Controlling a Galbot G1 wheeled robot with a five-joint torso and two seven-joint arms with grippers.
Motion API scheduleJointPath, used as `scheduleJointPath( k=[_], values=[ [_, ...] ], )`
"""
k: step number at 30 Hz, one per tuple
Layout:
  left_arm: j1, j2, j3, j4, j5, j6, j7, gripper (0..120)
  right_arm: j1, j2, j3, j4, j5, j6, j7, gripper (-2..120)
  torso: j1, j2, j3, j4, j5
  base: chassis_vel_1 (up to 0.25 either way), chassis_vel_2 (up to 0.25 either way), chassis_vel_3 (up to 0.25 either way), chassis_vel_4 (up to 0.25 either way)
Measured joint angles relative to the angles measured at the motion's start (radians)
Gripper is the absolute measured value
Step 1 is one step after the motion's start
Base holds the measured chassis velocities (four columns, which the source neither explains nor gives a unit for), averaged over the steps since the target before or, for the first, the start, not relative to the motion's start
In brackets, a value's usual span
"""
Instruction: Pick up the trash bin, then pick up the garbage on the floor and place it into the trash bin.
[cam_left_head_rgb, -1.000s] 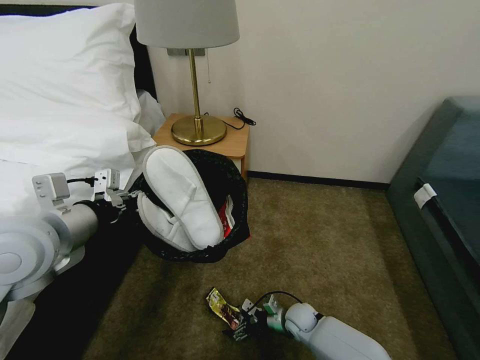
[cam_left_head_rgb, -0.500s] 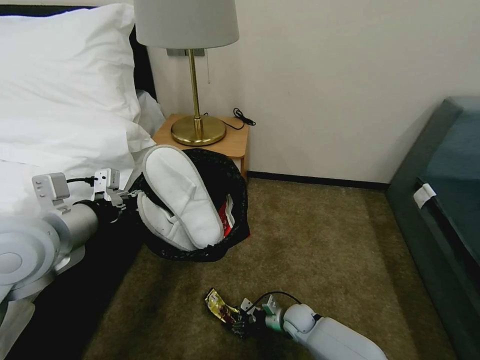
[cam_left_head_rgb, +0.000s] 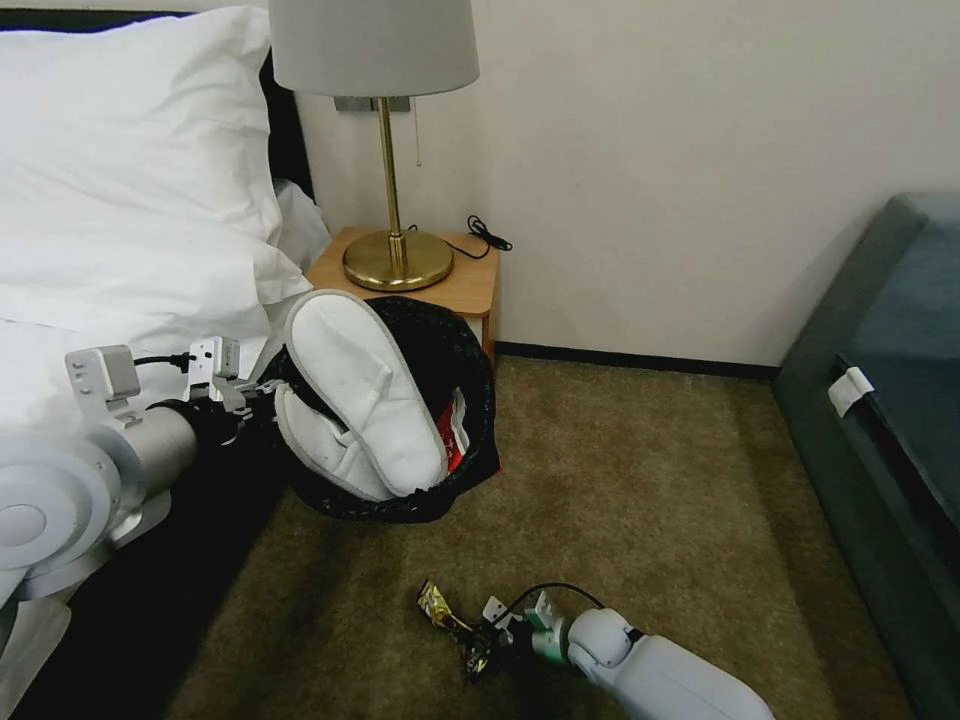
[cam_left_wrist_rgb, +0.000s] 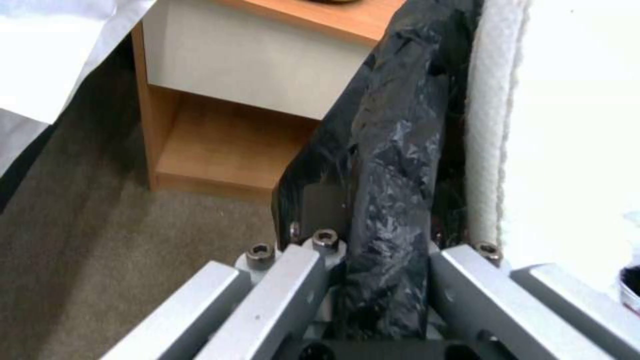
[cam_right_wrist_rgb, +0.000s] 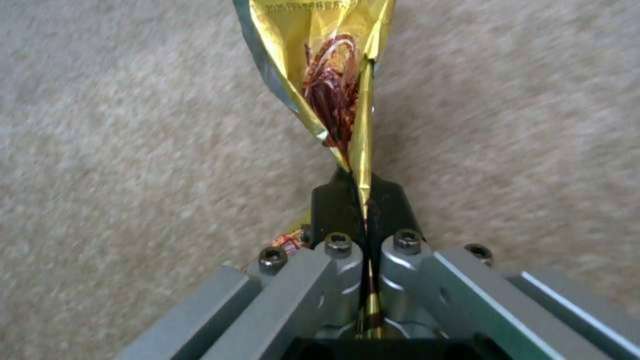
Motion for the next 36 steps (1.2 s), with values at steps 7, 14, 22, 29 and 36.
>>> scheduleJointPath(
  k=[7,14,22,29,36],
  values=[
    [0.003,0.000,-0.006,-0.004,0.000,0.000,-0.001,1,-0.036,-0.054,0.112,0.126,0.006,-0.020,0.041,0,0.000,0.000,0.000,0.0000,0.0000,0.000,0.000,0.000,0.000],
    [0.005,-0.003,-0.016,-0.008,-0.004,0.000,-0.005,1,-0.095,-0.183,0.238,0.327,0.062,-0.047,0.079,0,0.000,0.000,0.000,-0.0002,-0.0001,0.000,0.000,0.000,0.000],
    [0.026,-0.016,-0.045,-0.027,-0.017,0.000,-0.051,1,-0.179,-0.266,0.337,0.456,0.107,-0.054,0.131,0,0.000,0.000,0.000,0.0000,0.0000,0.000,0.000,0.000,0.000],
    [0.029,-0.019,-0.045,-0.029,-0.019,0.000,-0.060,1,-0.317,-0.301,0.519,0.580,0.104,-0.061,0.155,0,0.000,0.000,0.000,0.0000,0.0000,0.000,0.000,0.000,0.000],
    [0.044,-0.017,-0.038,-0.032,-0.027,0.000,-0.079,1,-0.453,-0.322,0.755,0.806,0.174,-0.109,0.193,0,0.000,0.000,0.000,-0.0002,0.0000,0.000,0.000,0.000,0.000]
  ],
)
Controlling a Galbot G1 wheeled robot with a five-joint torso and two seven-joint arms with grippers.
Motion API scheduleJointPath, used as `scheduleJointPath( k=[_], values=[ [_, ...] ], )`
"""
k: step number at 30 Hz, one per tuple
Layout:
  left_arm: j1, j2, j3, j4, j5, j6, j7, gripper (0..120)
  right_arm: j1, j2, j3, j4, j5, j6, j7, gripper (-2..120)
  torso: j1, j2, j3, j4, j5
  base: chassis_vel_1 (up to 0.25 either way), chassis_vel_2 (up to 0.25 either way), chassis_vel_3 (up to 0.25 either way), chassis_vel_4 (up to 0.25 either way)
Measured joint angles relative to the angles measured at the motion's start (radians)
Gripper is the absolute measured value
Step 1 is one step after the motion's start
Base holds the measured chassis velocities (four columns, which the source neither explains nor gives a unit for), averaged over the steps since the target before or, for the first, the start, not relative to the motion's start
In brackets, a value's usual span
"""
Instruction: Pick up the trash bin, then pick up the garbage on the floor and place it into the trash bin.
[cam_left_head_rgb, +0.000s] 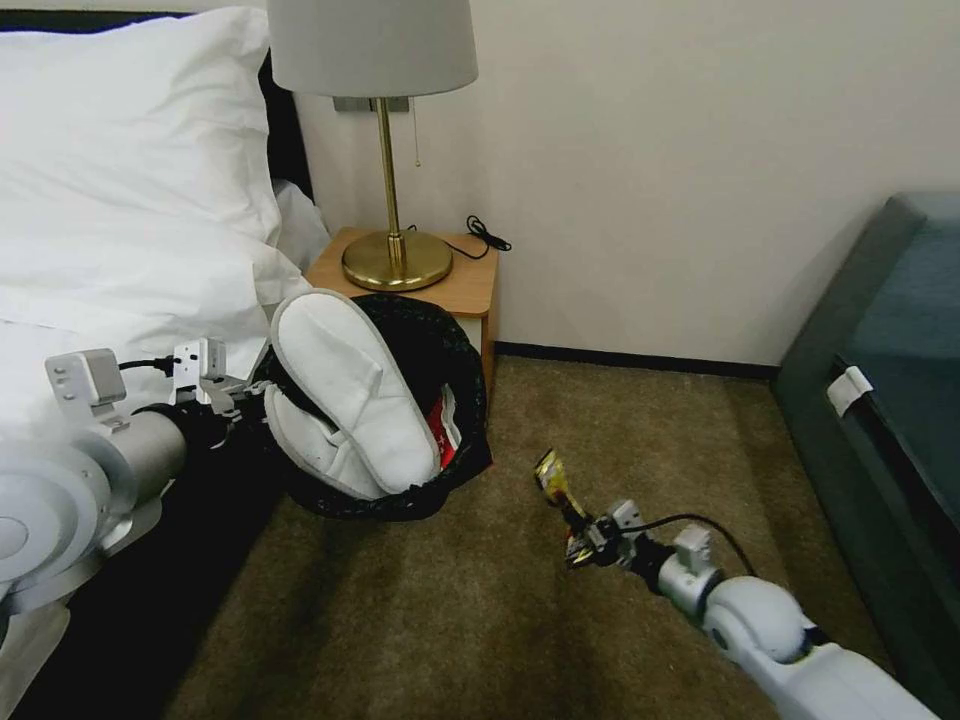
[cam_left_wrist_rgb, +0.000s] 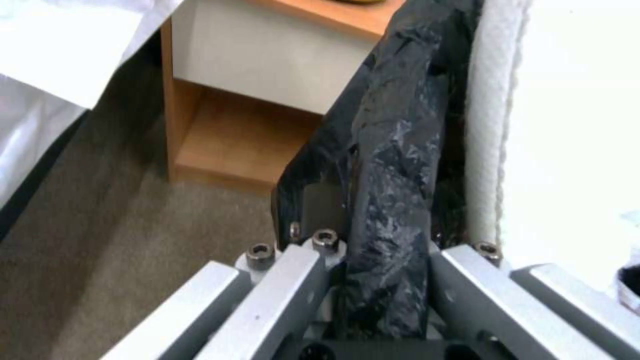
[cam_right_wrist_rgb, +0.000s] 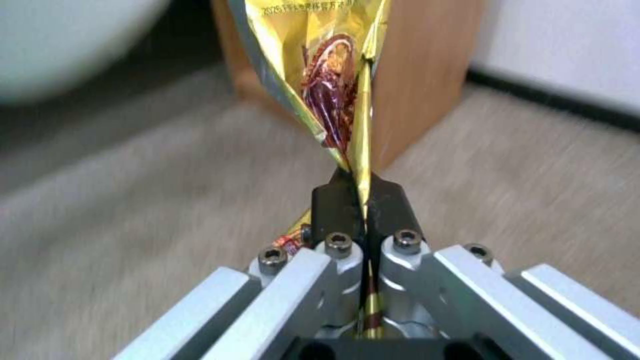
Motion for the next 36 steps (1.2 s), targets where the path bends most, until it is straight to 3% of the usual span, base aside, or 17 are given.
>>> scheduleJointPath(
  k=[7,9,16,22,24,30,36],
  values=[
    [0.018,-0.001,0.024,-0.008,0.000,0.000,-0.014,1,0.090,-0.044,0.099,0.079,0.122,-0.033,0.014,0,0.000,0.000,0.000,0.0001,0.0001,0.000,0.000,0.000,0.000],
    [0.032,0.002,0.048,-0.021,-0.001,0.000,-0.018,1,0.168,-0.086,0.130,0.121,0.209,-0.045,0.026,0,0.000,0.000,0.000,0.0005,0.0001,0.000,0.000,0.000,0.000],
    [0.036,0.008,0.090,-0.033,-0.005,0.000,-0.020,1,0.284,-0.167,0.142,0.200,0.336,-0.065,0.030,0,0.000,0.000,0.000,0.0000,-0.0002,0.000,0.000,0.000,0.000],
    [0.034,0.032,0.150,-0.045,-0.041,0.000,-0.047,1,0.456,-0.165,0.034,0.265,0.427,-0.097,0.029,0,0.000,0.000,0.000,0.0002,-0.0001,0.000,0.000,0.000,0.000],
    [0.020,0.045,0.193,-0.059,-0.071,0.000,-0.068,1,0.561,-0.141,-0.070,0.286,0.446,-0.113,0.032,0,0.000,0.000,0.000,0.0005,-0.0003,0.000,0.000,0.000,0.000],
    [0.007,0.057,0.223,-0.062,-0.086,0.000,-0.077,1,0.606,-0.132,-0.148,0.323,0.455,-0.140,0.025,0,0.000,0.000,0.000,0.0003,-0.0002,0.000,0.000,0.000,0.000],
    [-0.007,0.072,0.242,-0.051,-0.131,0.000,-0.085,1,0.589,-0.193,-0.218,0.384,0.446,-0.157,0.001,0,0.000,0.000,0.000,0.0000,-0.0001,0.000,0.000,0.000,0.000]
  ],
)
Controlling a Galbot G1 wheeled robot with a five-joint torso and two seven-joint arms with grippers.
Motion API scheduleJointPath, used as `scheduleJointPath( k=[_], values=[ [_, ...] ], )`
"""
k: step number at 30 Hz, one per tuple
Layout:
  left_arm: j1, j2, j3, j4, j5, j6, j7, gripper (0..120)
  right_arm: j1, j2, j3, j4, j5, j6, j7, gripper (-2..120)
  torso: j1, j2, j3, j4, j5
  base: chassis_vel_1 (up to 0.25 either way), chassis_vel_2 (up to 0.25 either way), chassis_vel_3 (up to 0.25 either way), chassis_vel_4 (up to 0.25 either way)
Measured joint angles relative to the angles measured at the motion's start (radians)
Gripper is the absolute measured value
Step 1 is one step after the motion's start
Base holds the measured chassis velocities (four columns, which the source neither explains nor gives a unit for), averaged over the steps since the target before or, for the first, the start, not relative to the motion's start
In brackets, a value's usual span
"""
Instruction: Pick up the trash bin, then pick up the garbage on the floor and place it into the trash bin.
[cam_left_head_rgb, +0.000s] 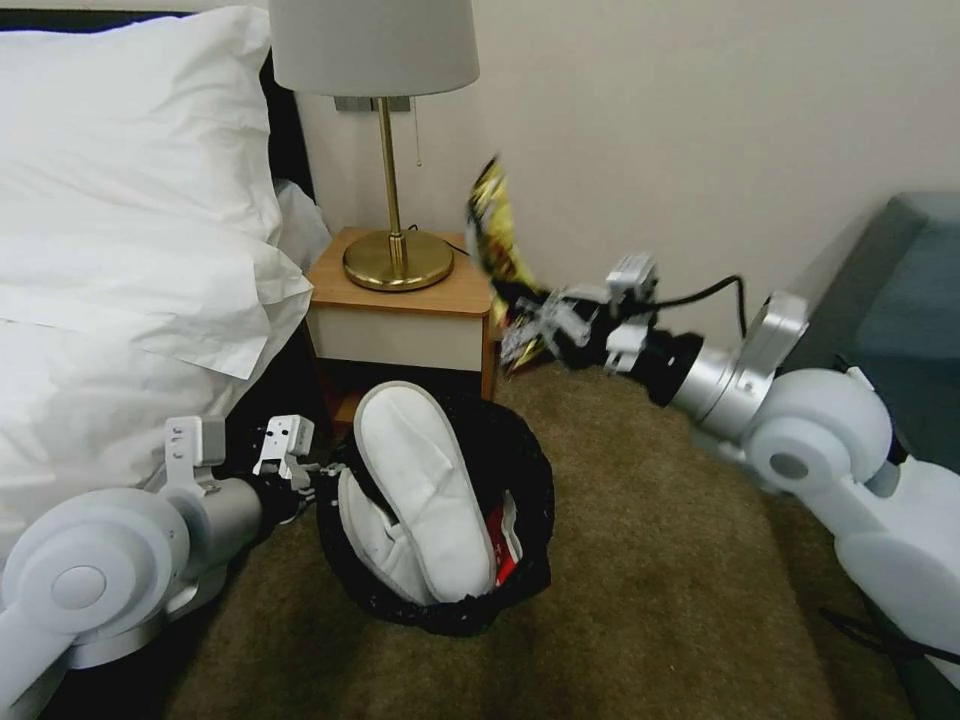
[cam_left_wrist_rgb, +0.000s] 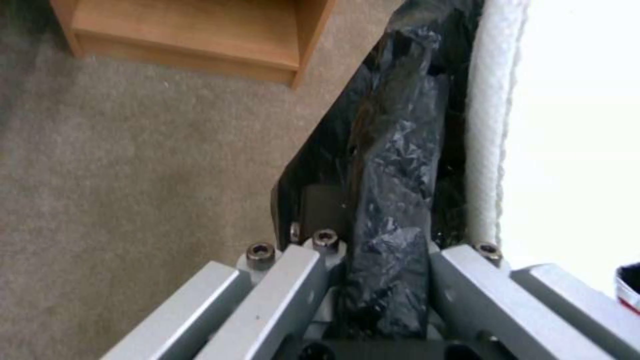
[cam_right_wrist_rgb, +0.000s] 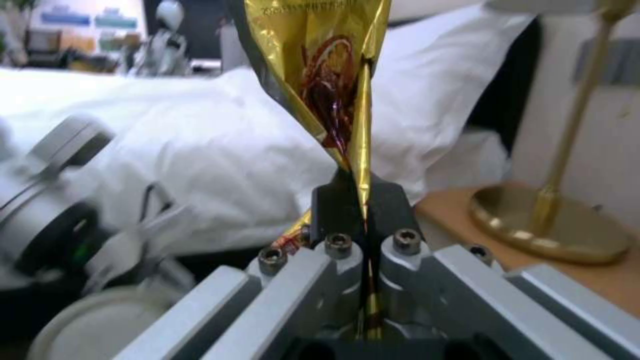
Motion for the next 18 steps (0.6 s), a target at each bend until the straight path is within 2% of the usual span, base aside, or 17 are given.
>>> scheduleJointPath(
  k=[12,18],
  values=[
    [-0.008,0.009,-0.005,0.007,-0.052,0.000,-0.029,1,-0.105,-0.112,-0.055,0.080,-0.043,-0.004,-0.038,0,0.000,0.000,0.000,-0.0002,0.0000,0.000,0.000,0.000,0.000],
    [-0.012,0.001,-0.003,0.007,-0.062,0.000,-0.036,1,-0.097,-0.104,-0.082,0.087,-0.055,-0.002,-0.042,0,0.000,0.000,0.000,0.0000,0.0000,0.000,0.000,0.000,0.000]
  ],
)
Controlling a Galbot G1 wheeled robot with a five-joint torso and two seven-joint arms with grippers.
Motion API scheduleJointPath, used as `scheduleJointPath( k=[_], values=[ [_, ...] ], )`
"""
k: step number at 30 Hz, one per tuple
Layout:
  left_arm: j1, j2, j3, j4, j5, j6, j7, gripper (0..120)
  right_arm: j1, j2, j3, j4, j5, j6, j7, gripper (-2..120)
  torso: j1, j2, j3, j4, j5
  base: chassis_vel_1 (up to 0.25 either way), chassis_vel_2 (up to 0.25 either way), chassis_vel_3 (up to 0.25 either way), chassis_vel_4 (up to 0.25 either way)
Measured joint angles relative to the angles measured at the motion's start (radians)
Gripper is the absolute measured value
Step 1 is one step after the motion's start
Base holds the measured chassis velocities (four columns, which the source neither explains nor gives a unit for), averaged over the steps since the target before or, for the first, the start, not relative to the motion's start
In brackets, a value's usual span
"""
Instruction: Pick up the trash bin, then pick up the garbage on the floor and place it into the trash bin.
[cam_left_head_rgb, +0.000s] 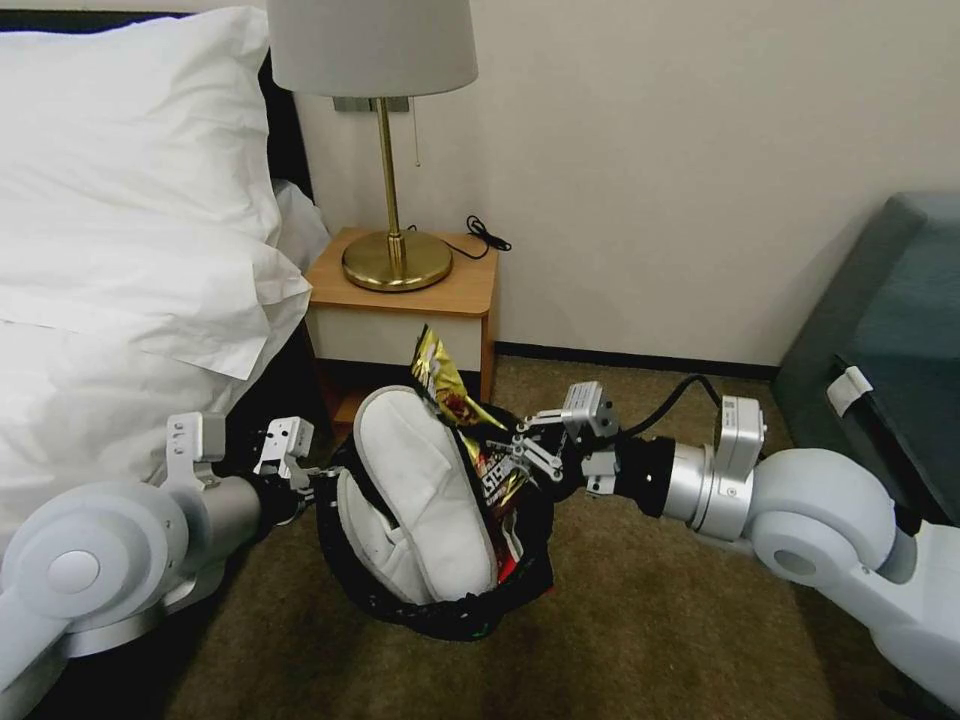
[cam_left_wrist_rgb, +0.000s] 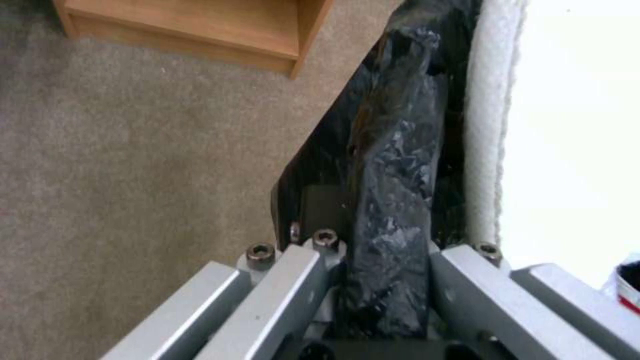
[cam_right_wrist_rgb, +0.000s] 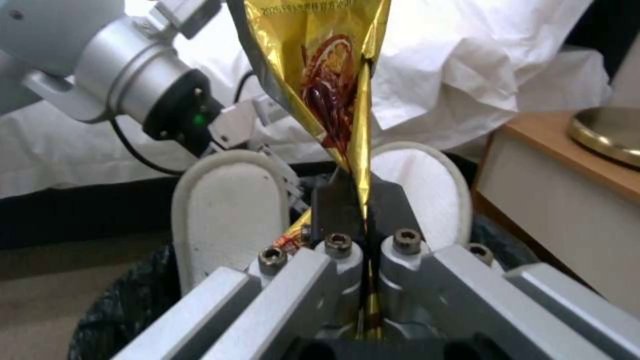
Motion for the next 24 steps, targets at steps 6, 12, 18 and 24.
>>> scheduleJointPath(
  k=[6,12,18,24],
  values=[
    [-0.005,-0.006,0.002,0.002,-0.007,0.000,-0.002,1,0.024,0.030,-0.019,-0.002,-0.002,-0.001,0.001,17,0.000,0.000,0.000,0.0001,-0.0001,0.000,0.000,0.000,0.000],
    [-0.007,-0.010,0.000,0.006,-0.010,0.000,-0.002,1,0.029,0.052,-0.035,-0.009,-0.004,-0.002,0.018,36,0.000,0.000,0.000,0.0000,0.0000,0.000,0.000,0.000,0.000],
    [-0.015,-0.015,0.003,0.012,-0.009,0.000,0.000,1,0.047,0.062,-0.043,-0.013,-0.003,0.003,0.024,59,0.000,0.000,0.000,0.0001,0.0000,0.000,0.000,0.000,0.000],
    [-0.029,-0.020,0.012,0.017,-0.005,0.000,0.006,1,0.047,0.057,-0.041,-0.009,0.003,0.011,0.020,77,0.000,0.000,0.000,0.0000,-0.0001,0.000,0.000,0.000,0.000]
  ],
)
